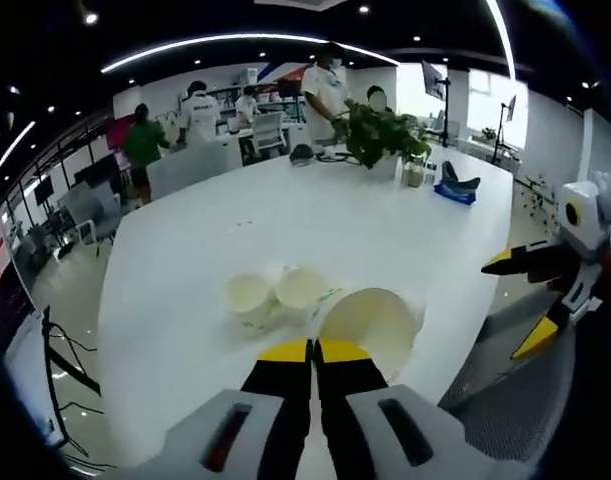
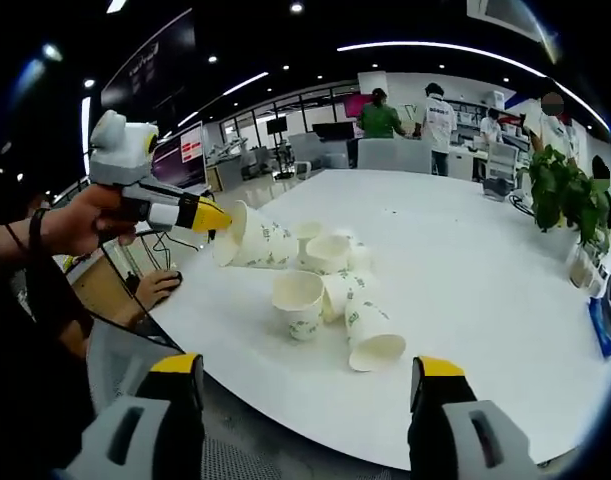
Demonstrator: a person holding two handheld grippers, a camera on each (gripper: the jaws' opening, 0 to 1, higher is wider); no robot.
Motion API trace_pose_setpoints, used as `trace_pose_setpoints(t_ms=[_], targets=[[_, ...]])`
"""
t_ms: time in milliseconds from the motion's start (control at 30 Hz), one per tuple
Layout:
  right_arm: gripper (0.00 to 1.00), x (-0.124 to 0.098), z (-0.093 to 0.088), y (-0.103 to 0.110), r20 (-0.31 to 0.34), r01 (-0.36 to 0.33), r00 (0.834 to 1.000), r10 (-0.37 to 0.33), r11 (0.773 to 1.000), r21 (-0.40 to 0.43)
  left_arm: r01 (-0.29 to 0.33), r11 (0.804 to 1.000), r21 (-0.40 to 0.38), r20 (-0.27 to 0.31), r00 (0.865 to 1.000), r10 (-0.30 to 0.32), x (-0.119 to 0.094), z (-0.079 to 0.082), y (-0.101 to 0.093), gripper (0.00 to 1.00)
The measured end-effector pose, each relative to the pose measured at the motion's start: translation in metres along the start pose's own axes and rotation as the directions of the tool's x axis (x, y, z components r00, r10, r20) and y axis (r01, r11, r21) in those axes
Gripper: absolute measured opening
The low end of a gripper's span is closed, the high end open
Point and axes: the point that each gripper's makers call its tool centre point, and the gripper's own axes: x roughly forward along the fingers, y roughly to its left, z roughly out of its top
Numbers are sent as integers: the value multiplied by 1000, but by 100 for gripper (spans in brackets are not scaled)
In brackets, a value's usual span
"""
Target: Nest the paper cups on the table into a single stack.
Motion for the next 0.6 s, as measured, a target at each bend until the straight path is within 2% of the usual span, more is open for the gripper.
trace_pose_setpoints(t_ms=[200,433,600], targets=[[87,-4,-1,-3,2,5,1000,-5,1000,6,27,999,35,-34,999,-26,9,-2,-18,0],[87,-4,-4,-7,-1,9,1000,-9,1000,10,33,999,31,-66,997,-31,24,-11,-21,0],[87,-3,-3,-7,-2,7,1000,-7,1000,7,35,999,19,-75,997,-33,24,-11,-22,0]])
